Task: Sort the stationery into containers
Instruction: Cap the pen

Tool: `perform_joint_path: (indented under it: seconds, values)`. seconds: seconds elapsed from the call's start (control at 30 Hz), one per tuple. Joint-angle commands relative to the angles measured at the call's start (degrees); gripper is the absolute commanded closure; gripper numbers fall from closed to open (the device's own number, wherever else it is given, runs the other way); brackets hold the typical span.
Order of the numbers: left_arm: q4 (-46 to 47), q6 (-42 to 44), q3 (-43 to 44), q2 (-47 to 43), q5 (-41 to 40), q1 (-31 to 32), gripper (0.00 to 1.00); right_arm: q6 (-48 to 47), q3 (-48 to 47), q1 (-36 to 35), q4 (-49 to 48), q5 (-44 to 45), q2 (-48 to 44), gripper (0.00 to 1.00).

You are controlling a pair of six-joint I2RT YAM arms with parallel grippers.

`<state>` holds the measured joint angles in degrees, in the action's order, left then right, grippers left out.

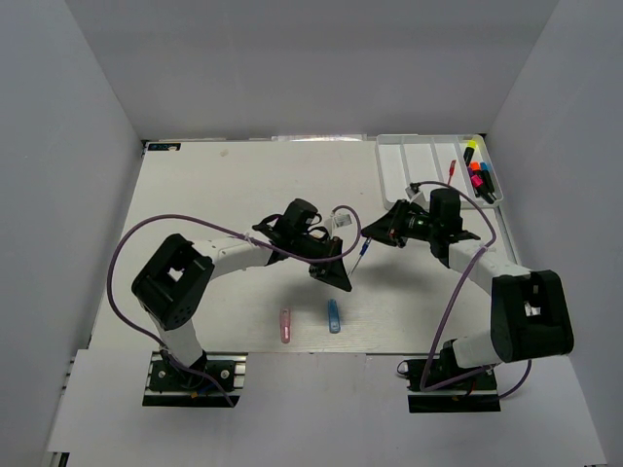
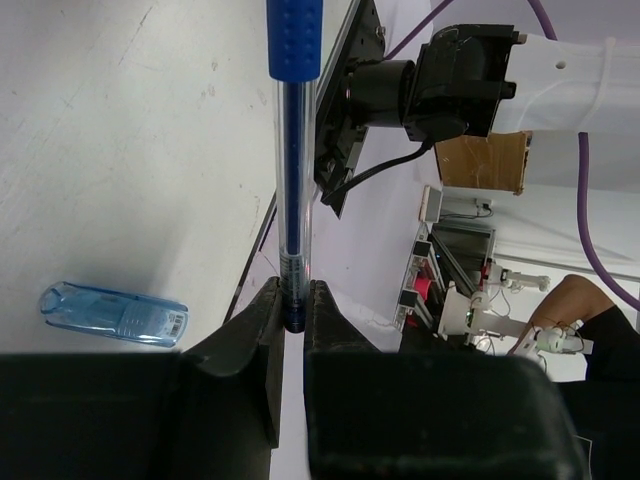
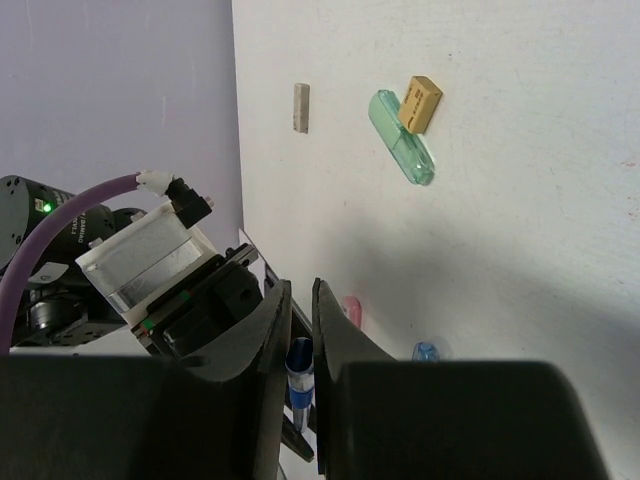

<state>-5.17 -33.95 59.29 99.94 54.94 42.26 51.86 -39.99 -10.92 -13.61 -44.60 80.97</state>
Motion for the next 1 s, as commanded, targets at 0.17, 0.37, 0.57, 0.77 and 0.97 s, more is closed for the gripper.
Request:
perform_joint_path:
  seconds: [0.17, 0.37, 0.57, 0.77, 0.97]
  values:
    - [1.2, 2.1, 4.8, -1.7, -5.0, -1.1, 1.00, -1.8, -0.7, -4.1, 0.4, -3.2, -2.6, 1.00]
    - [0.4, 2.9, 5.8, -1.9, -6.0, -1.1, 1.00, -2.1, -0.4, -5.2, 0.6, -3.2, -2.7, 1.00]
    - [-2.1, 5.2, 8.9, -1.2, -7.1, -1.1, 1.00, -2.1, -0.1, -6.0, 0.6, -3.4, -2.8, 1.00]
    - [-3.3, 6.4, 10.1, -0.7, -8.5, -1.7, 1.00, -2.1, 0.4, -6.7, 0.6, -3.7, -3.1, 1.00]
    - [-4.7, 7.6, 11.1, -0.5, -10.0, -1.7, 1.00, -1.6, 0.9, -7.1, 0.2, -3.9, -3.1, 1.00]
